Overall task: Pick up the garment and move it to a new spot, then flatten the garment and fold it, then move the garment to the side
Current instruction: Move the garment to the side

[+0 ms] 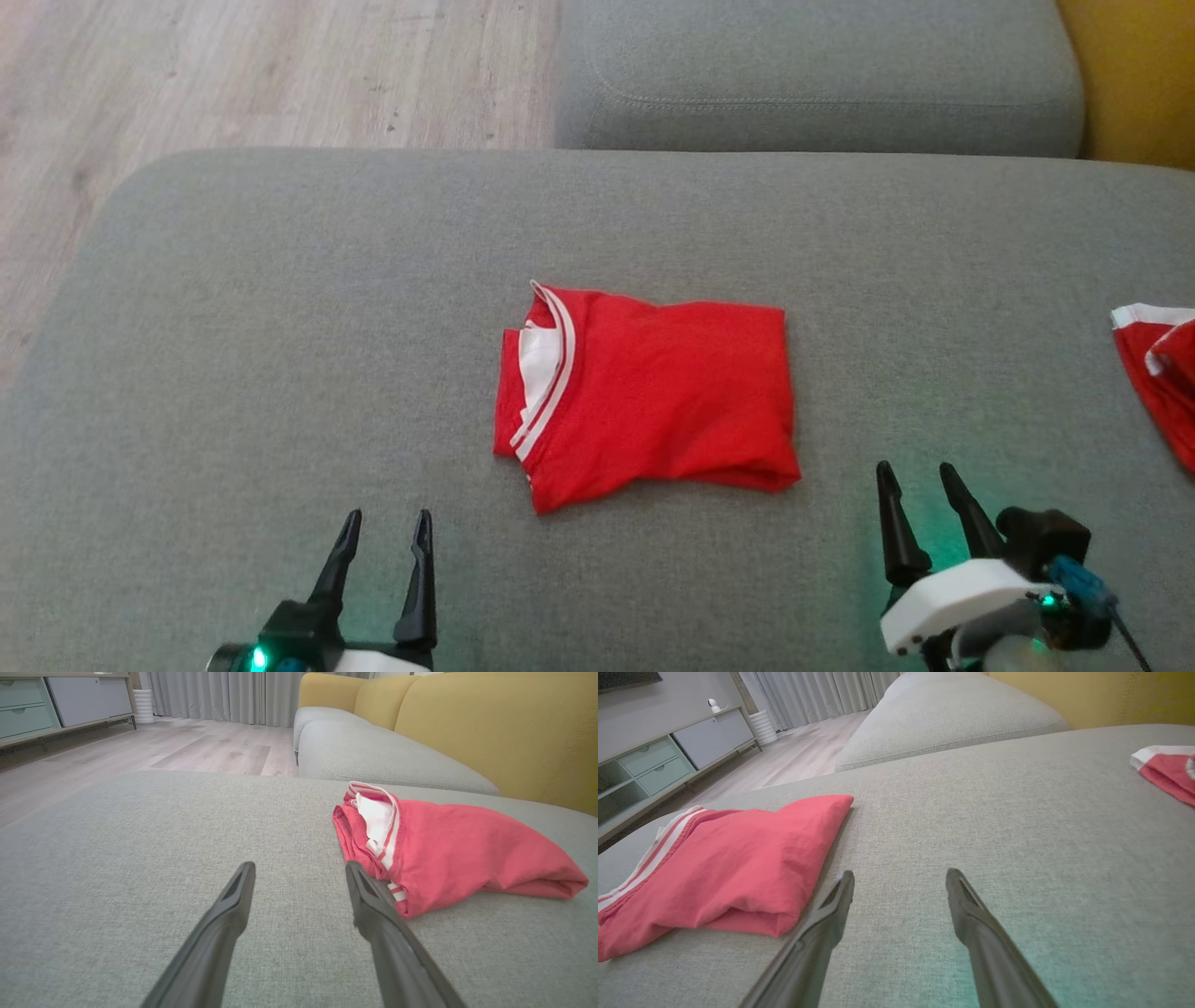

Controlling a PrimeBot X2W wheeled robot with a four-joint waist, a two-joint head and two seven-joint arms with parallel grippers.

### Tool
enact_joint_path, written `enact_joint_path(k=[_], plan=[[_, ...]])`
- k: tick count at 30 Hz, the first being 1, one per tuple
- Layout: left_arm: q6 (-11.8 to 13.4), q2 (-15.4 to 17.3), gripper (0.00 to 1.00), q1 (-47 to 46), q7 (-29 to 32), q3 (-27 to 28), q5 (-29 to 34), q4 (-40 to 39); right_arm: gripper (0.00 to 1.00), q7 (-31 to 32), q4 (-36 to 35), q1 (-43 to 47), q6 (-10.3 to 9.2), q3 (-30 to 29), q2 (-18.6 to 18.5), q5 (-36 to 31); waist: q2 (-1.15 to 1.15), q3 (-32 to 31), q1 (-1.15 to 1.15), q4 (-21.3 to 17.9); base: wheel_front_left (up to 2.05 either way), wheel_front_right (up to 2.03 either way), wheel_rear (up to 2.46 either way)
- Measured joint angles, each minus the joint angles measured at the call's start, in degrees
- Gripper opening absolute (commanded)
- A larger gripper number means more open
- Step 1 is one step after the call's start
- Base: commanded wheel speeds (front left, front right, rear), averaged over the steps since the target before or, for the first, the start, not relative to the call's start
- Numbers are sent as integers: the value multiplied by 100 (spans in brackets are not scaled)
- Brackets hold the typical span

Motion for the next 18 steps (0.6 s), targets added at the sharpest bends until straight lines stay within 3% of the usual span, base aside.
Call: enact_joint_path(k=[6,11,16,17,18], plan=[[-27,1,100,-285,0,-218,-105,-10,100,0,241,-835,0,265,-5,141,0,332,1,178,0,0,0],[-42,-4,100,-608,0,-510,-336,-34,100,-8,1113,-1835,0,478,-14,-1,0,565,2,568,0,0,0],[-16,-2,100,-585,0,-671,-416,8,100,100,2131,-1985,0,364,-12,-211,0,681,2,920,0,0,0],[-16,-1,100,-578,0,-694,-435,13,80,82,2268,-1980,1,270,-12,-274,0,701,1,997,0,0,0],[-16,-1,100,-577,0,-717,-458,14,28,65,2361,-2024,1,200,-20,-338,0,717,0,1062,0,0,0]])
